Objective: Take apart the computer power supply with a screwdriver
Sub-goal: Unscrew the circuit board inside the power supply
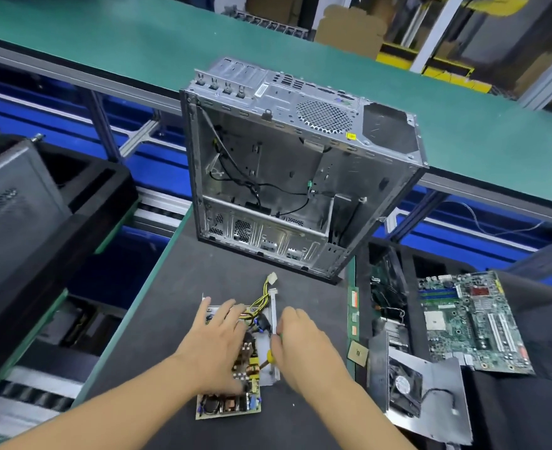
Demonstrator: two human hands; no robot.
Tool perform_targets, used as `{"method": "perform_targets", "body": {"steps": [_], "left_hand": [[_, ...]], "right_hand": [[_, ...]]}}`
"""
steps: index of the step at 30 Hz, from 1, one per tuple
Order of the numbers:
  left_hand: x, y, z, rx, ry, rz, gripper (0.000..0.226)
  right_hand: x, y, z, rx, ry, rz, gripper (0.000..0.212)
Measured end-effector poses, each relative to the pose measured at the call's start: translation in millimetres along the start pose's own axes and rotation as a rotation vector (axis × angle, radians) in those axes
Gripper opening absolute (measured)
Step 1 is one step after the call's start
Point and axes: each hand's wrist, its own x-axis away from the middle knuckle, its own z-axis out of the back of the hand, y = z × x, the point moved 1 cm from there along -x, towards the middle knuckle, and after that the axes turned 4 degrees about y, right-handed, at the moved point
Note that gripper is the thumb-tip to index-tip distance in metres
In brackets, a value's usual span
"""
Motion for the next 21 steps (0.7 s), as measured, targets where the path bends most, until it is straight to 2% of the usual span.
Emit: {"method": "perform_targets", "body": {"steps": [2,3,5,8,11,17,21], "left_hand": [[-13.2,4.6,10.2,0.22,0.082,0.047,0.064],[-23.1,6.5,14.3,0.237,0.107,0.054,0.053],[-45.2,10.4,17.2,0.123,0.053,0.063,0.047],[-73.4,15.7,14.3,-0.02,-0.086,0.074,0.051],[-87.0,16.6,7.0,-0.051,-0.092,0.077,0.042],[-101.9,-15.6,9.6,0.346,-0.179,0.051,0.018],[-100.8,-32.9,12.7,0.436,-0.19,0.04,0.016]], "right_hand": [[2.8,0.6,-1.0,-0.014,0.015,-0.004,0.01],[4.7,1.0,-1.3,-0.025,0.016,-0.002,0.011],[8.2,2.6,-2.5,-0.023,0.008,0.02,0.011],[10.3,3.7,-3.7,-0.022,0.016,0.029,0.011],[9.5,1.4,-5.0,-0.045,0.04,0.011,0.013],[7.6,3.3,-5.0,-0.023,0.032,-0.027,0.016],[5.3,-0.2,-4.2,-0.018,0.028,-0.029,0.011]]}}
